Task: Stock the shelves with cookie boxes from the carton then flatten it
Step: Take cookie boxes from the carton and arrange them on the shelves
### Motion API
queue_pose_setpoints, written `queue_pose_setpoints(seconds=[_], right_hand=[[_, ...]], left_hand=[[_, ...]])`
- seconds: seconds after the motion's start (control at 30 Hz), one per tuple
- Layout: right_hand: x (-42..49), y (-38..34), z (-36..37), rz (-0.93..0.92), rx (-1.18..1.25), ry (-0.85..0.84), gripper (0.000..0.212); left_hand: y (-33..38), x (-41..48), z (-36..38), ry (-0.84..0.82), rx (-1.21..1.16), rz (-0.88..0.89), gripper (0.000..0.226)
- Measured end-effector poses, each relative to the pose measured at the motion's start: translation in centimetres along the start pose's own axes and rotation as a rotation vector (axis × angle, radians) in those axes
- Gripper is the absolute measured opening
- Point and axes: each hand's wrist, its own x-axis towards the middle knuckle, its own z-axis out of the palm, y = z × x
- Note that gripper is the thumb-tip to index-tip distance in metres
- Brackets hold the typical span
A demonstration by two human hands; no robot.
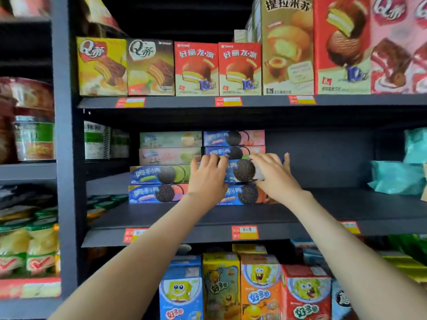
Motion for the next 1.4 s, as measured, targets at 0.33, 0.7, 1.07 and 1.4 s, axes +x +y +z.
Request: queue_pose_setpoints(seconds=[0.33,0.7,1.07,1.4], right_hand=[[1.6,2.7,4.6,0.312,0.156,0.119,0.085],[0.3,2.6,4.2,0.553,0.527,0.102,0.107],[-0.2,2.7,3.5,0.532,0.496,0.002,0.110],[-11.2,0.0,-1.9,0.179,0.275,0.355,0.027]], left_hand=[[-0.9,2.9,4.4,-0.169,-0.169,0.033,0.062],[-0.9,2.6,3.9,-0.203,-0.136,0.050,0.069],[1.2,1.8,3.2,-0.263,-0.065,-0.021,0.075],[10.1,-8.0,-4.4,0.112,-0.579,-0.164,0.037]])
